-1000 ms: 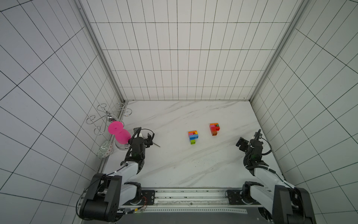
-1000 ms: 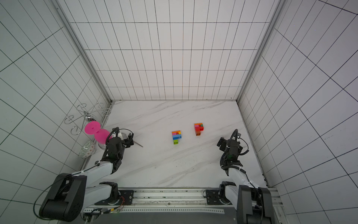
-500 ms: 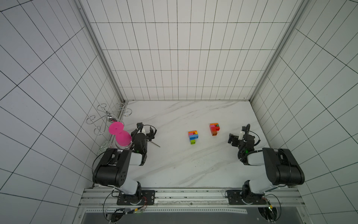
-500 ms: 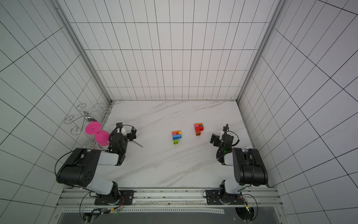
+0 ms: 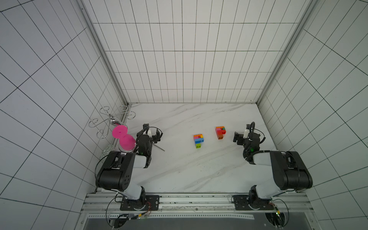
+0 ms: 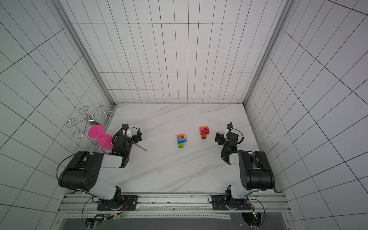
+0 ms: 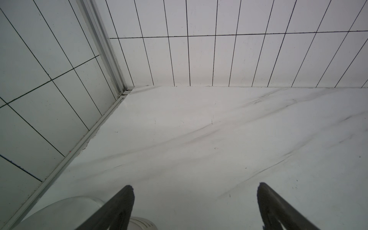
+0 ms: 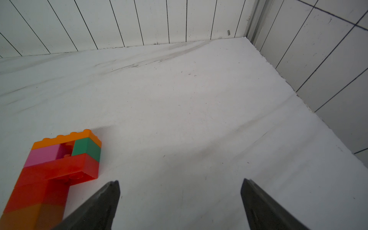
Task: Assemble the letter p with lego
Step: Reset both arms
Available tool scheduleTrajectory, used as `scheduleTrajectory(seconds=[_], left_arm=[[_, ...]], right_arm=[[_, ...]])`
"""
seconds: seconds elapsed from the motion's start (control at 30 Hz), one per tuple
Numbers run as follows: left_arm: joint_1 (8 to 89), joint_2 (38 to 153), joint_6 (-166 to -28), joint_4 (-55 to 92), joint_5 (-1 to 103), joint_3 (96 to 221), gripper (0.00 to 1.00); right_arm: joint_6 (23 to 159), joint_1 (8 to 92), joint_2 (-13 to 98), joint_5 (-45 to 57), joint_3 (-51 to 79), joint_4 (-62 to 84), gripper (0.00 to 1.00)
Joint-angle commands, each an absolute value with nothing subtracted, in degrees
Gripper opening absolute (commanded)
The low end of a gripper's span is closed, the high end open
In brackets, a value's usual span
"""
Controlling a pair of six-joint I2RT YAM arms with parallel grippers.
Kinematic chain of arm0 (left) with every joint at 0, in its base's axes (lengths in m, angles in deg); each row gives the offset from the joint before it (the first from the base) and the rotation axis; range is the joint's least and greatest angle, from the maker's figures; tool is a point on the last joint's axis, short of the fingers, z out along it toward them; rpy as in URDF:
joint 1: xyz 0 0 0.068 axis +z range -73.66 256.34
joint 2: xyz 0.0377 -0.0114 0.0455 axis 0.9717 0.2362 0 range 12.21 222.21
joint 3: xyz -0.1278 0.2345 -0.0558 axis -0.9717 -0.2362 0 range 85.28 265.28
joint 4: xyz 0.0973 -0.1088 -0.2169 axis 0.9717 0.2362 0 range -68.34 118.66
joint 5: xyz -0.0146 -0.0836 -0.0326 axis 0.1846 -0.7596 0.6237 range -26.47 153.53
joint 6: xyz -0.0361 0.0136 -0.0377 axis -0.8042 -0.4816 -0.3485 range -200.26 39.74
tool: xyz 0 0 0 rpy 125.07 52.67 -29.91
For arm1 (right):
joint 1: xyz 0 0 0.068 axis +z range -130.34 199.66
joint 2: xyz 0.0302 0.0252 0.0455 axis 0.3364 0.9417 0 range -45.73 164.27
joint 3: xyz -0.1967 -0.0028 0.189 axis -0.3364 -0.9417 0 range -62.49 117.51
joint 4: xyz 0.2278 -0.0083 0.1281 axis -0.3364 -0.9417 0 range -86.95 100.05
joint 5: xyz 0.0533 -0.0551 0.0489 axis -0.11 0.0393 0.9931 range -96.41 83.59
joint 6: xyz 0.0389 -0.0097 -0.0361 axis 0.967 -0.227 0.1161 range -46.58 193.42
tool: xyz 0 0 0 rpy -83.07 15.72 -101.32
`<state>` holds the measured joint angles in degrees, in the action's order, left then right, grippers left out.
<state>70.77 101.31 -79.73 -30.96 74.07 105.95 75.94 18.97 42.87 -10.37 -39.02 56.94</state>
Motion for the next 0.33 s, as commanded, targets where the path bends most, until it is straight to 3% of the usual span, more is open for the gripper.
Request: scheduleTrajectory(seconds=[0.0,0.3], left_arm=[[70.9,101.5,-78.6,-31.8,73.4,106.8,0.97],[70.9,101.6,-78.7,-31.9,73.5,106.7,0.97]], right_arm=[[74.9,19.4,42.6,-10.9,-38.0,57.5,0.99],[75.1,19.0,42.7,-10.0,-37.9,57.2,0.98]])
